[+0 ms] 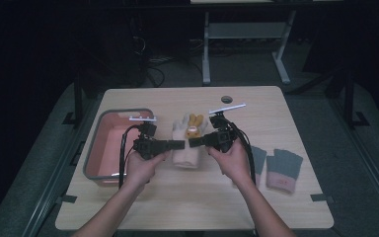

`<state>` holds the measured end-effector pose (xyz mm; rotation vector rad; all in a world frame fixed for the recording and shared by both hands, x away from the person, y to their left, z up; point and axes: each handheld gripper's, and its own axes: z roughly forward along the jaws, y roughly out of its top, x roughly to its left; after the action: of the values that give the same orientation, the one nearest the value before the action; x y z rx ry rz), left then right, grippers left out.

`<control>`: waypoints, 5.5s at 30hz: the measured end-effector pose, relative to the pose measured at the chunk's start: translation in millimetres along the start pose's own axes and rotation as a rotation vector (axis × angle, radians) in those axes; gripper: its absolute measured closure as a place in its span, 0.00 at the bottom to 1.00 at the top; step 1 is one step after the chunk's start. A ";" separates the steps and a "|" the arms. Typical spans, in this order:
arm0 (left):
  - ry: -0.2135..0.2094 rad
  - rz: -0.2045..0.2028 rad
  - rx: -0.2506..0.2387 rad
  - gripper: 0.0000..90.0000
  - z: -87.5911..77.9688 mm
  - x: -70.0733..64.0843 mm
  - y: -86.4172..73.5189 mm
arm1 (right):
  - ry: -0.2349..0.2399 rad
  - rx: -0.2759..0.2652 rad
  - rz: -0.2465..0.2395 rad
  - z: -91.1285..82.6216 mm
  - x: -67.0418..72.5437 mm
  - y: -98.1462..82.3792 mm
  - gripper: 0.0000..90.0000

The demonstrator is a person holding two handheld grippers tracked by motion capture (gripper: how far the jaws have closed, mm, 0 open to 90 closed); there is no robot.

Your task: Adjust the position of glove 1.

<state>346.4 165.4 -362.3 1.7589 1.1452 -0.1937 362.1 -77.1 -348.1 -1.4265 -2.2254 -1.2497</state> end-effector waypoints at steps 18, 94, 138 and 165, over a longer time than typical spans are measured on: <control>0.004 -0.008 -0.031 0.81 -24.1 6.3 9.2 | 0.037 0.004 -0.032 7.8 14.5 18.5 0.88; 0.118 -0.075 -0.103 0.81 -136.3 72.7 1.8 | 0.199 0.083 -0.096 113.2 84.6 68.5 0.88; 0.190 -0.166 0.025 0.81 -129.1 118.0 -16.2 | 0.184 0.186 -0.028 176.6 69.1 58.2 0.86; 0.340 -0.149 0.148 0.82 -113.6 128.0 -23.7 | 0.064 0.235 -0.089 173.4 68.9 58.3 0.79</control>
<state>357.7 334.6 -395.5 1.8843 1.5431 -0.0701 418.3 106.7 -383.8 -1.1970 -2.3246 -1.0025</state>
